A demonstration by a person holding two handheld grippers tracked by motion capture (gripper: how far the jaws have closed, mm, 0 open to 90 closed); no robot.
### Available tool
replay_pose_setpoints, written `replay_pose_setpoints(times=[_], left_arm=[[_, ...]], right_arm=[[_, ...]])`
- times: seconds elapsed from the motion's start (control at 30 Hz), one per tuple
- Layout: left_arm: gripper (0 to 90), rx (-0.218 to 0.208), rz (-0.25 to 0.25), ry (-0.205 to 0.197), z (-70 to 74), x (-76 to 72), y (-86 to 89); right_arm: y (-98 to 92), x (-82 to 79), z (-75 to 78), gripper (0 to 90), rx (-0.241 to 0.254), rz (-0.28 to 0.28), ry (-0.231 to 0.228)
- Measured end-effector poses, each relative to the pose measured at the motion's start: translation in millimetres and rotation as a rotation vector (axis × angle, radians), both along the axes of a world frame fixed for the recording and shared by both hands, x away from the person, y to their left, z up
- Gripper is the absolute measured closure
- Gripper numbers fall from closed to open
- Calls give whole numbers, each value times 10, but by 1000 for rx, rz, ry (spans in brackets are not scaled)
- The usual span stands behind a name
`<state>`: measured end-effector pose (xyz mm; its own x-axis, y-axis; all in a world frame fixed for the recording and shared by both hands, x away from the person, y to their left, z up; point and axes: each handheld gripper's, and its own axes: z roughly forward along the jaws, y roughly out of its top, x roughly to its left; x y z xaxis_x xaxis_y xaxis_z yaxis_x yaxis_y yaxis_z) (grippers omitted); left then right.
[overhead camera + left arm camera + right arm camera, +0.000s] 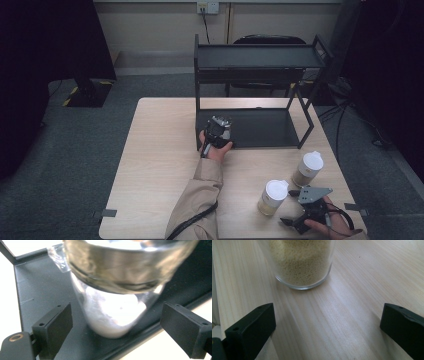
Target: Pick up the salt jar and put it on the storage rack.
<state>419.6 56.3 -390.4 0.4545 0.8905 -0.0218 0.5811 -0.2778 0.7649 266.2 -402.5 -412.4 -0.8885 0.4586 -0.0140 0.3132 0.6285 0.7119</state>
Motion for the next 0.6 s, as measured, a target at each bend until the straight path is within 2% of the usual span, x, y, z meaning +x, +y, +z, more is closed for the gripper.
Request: replay_pose_setpoints(times=[0.2, 0.6], left_arm=[[92, -18, -10, -9, 11, -89, 9], [61, -20, -44, -24, 11, -252, 17]], right_arm=[[1, -1, 1, 0, 0, -1, 1], [1, 0, 1, 0, 0, 0, 1]])
